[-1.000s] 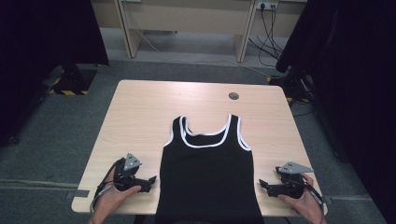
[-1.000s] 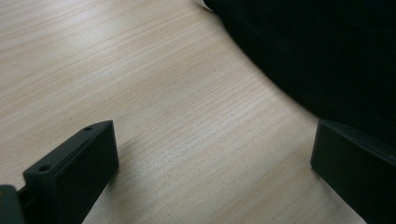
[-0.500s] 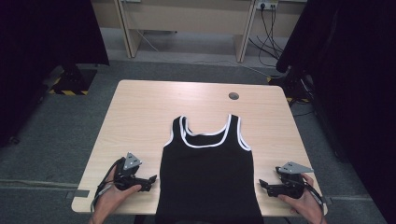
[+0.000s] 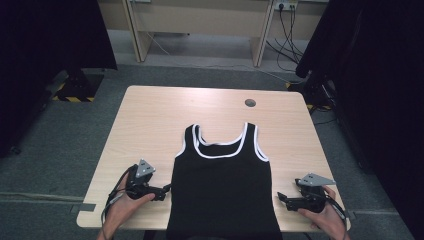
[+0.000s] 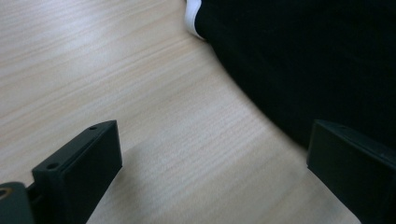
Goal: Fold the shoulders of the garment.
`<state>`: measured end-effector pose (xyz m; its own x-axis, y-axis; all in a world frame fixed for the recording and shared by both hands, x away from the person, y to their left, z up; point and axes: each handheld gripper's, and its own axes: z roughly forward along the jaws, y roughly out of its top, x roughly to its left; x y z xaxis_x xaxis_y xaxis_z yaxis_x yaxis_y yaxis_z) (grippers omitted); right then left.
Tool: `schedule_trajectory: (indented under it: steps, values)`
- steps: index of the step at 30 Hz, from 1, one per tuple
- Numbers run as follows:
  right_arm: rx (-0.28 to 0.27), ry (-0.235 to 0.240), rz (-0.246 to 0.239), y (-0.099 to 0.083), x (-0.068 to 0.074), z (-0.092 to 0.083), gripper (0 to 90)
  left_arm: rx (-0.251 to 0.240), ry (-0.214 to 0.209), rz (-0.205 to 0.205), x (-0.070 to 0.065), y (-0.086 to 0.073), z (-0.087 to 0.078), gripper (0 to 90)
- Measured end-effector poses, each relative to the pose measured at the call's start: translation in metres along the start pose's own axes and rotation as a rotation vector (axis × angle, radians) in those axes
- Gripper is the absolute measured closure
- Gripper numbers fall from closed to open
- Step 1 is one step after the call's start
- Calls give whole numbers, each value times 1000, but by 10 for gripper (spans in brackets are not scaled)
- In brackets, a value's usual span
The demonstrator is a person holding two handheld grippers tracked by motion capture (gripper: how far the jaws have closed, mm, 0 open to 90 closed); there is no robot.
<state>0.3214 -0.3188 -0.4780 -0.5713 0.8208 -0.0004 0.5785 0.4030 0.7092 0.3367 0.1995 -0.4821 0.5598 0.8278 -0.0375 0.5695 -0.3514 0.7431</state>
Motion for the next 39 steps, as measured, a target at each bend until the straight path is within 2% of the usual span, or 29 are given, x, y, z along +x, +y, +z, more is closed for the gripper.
schedule_trajectory:
  steps: [7,24,29,33,39]
  values:
    - [0,1,-1,0,0,0,130,-3,-16,13,0,13,9,22]
    - [0,2,-3,0,0,0,130,-21,-29,6,4,49,30,25]
    - [0,2,-3,0,0,0,130,-30,-15,0,10,64,41,33]
    - [0,3,-4,0,0,0,130,-27,-5,14,14,79,50,44]
    - [-1,5,-7,0,0,0,130,-39,7,3,20,97,65,52]
